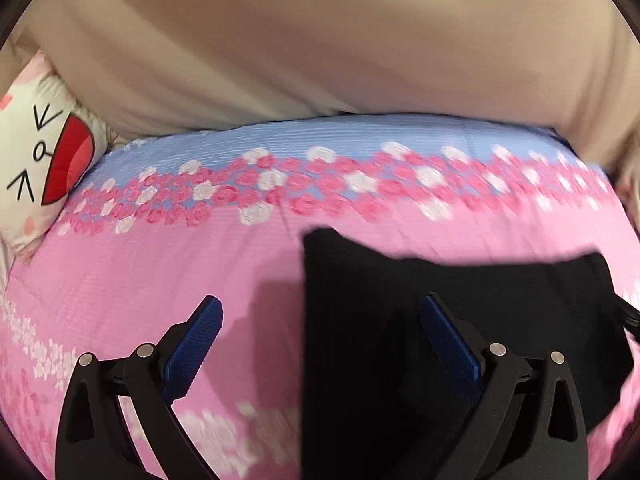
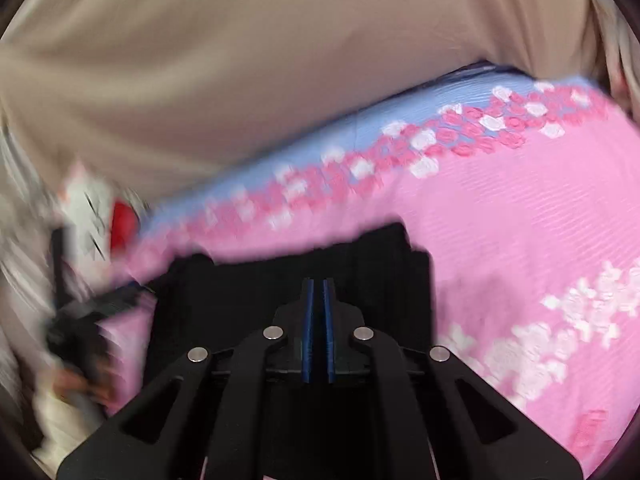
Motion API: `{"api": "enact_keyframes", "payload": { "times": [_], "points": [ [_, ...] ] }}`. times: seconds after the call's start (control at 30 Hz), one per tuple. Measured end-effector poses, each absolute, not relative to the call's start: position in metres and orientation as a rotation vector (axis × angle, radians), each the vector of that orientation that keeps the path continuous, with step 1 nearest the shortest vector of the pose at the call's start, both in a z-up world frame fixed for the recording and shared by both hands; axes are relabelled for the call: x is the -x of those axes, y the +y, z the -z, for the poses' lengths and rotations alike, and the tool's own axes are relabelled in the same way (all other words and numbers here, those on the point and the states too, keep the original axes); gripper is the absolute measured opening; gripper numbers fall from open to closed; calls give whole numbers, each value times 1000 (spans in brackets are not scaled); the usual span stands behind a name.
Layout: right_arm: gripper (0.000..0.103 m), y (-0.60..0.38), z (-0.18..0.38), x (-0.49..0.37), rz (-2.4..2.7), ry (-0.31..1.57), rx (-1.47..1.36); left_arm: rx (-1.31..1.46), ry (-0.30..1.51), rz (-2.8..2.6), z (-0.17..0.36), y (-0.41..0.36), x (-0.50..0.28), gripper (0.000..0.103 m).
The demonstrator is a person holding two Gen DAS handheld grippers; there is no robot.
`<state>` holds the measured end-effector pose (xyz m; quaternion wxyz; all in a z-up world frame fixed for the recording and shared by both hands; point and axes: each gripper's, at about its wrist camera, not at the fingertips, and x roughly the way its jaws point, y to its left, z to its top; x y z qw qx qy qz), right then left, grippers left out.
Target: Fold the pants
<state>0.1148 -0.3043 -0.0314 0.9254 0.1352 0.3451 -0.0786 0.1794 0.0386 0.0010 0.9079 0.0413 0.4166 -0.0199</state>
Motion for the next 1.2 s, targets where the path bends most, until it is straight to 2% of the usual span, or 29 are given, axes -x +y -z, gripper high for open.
{"api": "enact_keyframes", "payload": {
  "times": [0.07, 0.1, 0.17, 0.37, 0.57, 0.77, 0.83, 0.9, 0.93, 1.2],
  "points": [
    [0, -330, 43, -104, 109, 657, -507, -195, 872, 20, 19, 19, -178, 98],
    [0, -332, 37, -97, 115, 641, -536, -233, 877, -7, 29, 14, -181, 98],
    [5, -321, 19, -81, 163, 606, -439, -224, 861, -19, 30, 15, -178, 98],
    [7, -307, 8, -6, 174, 600, -288, -86, 808, 60, -14, 42, -118, 98],
    [7, -281, 42, -1, 190, 681, -211, -154, 937, 101, 40, 17, -88, 98],
    [7, -285, 36, 10, 164, 630, -268, -95, 938, 100, 43, 23, -86, 98],
    [14, -283, 33, 11, 151, 620, -276, -77, 943, 96, 43, 25, -86, 98],
    [41, -279, 32, 10, 141, 621, -271, -88, 940, 87, 42, 24, -86, 98],
    [46, -275, 31, 9, 142, 618, -260, -108, 934, 81, 42, 22, -85, 98],
    [48, -258, 47, -16, 168, 713, -177, -171, 910, 51, 40, 10, -78, 98]
  ]
}}
